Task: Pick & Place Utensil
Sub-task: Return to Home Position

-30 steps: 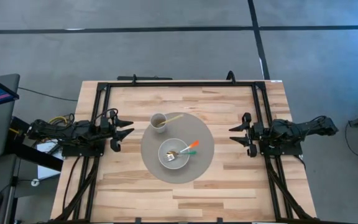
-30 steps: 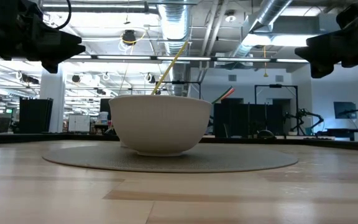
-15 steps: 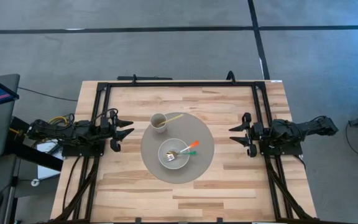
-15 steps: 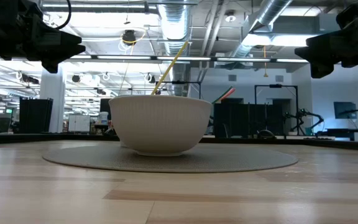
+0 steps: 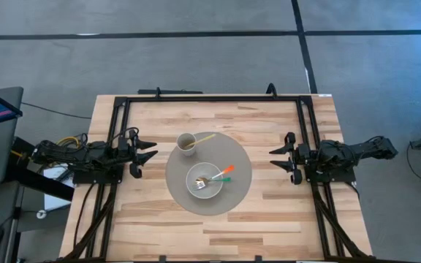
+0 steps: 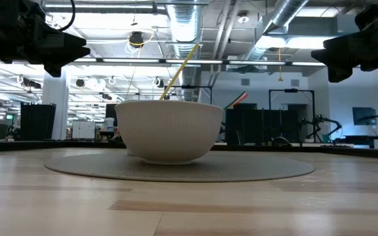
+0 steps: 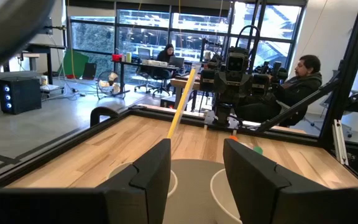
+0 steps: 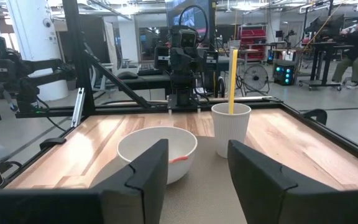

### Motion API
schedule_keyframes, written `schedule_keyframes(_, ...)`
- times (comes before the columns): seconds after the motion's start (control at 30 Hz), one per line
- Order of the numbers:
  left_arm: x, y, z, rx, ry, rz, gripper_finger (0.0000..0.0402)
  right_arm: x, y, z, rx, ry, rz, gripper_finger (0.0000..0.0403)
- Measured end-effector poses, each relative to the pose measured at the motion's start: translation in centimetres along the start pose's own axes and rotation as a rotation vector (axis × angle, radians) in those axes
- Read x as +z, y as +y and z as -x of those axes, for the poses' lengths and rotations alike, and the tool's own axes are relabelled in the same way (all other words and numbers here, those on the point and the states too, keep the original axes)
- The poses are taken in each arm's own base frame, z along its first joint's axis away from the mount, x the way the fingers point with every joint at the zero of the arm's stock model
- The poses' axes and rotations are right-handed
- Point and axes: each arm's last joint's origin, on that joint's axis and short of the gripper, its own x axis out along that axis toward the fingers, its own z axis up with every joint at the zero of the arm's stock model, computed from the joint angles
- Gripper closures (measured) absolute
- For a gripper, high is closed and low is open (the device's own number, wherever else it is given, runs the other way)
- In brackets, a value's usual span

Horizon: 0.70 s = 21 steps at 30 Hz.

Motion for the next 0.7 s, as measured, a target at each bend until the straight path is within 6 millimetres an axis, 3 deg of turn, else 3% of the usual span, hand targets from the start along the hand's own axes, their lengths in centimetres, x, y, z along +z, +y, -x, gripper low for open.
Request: schedule_keyframes(0.7, 0.0, 0.0, 0.0, 0.0, 0.0, 0.0, 0.0253, 0.0, 0.0, 0.0, 0.0, 0.0, 0.0, 0.0241)
